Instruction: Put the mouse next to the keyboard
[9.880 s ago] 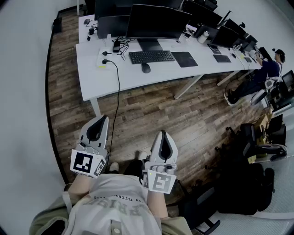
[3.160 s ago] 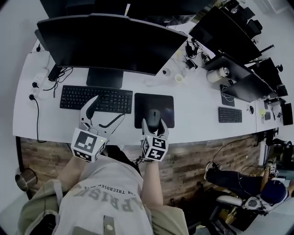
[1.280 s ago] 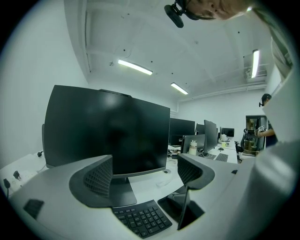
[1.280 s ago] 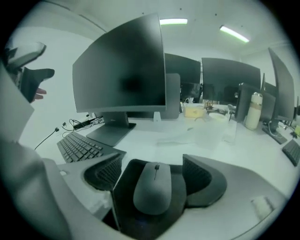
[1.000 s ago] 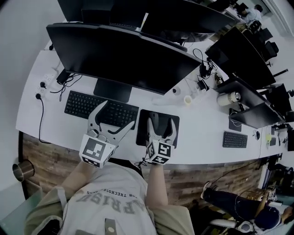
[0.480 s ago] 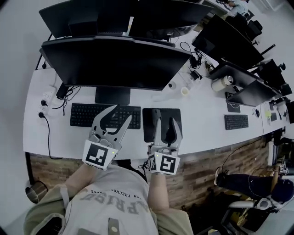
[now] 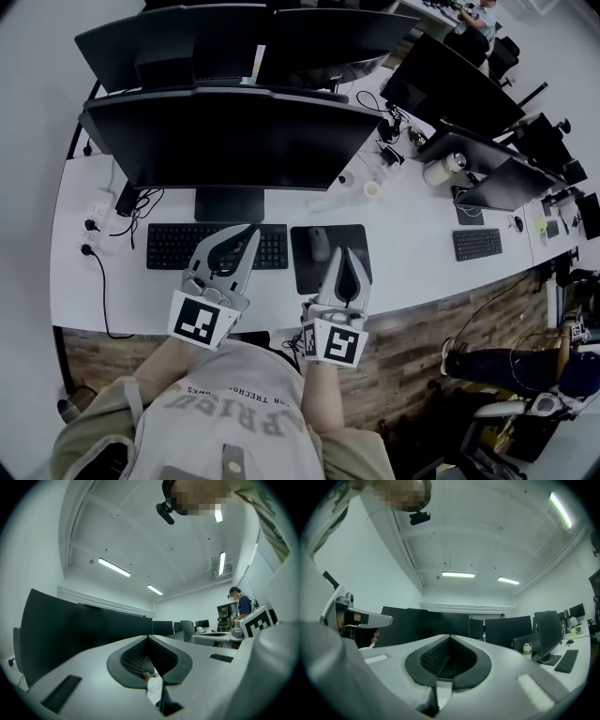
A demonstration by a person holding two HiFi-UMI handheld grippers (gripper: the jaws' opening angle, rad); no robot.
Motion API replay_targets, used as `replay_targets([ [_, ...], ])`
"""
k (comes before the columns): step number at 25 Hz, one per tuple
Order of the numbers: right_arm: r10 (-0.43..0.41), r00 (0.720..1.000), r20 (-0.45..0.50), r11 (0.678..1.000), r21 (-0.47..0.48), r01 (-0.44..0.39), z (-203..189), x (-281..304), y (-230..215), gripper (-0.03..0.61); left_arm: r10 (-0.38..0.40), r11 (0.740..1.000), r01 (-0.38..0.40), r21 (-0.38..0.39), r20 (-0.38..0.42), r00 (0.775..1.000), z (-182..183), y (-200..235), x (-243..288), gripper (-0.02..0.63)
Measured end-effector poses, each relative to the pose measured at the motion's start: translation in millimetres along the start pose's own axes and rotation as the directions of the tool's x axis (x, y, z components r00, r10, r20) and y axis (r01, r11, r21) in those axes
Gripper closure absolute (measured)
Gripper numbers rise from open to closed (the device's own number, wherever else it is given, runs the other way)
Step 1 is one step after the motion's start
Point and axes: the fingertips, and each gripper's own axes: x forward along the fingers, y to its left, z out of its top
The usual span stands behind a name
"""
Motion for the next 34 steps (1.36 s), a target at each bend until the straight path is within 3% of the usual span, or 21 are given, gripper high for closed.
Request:
replay_targets([
  [34,0.016,0.999,0.047,0.998,-0.065,-0.013,32.5,-14.8,2.8,0.578,0.010,1.000,-0.010,0.018,0.025,1.000,9.4,-8.6,-9.8,0.603],
])
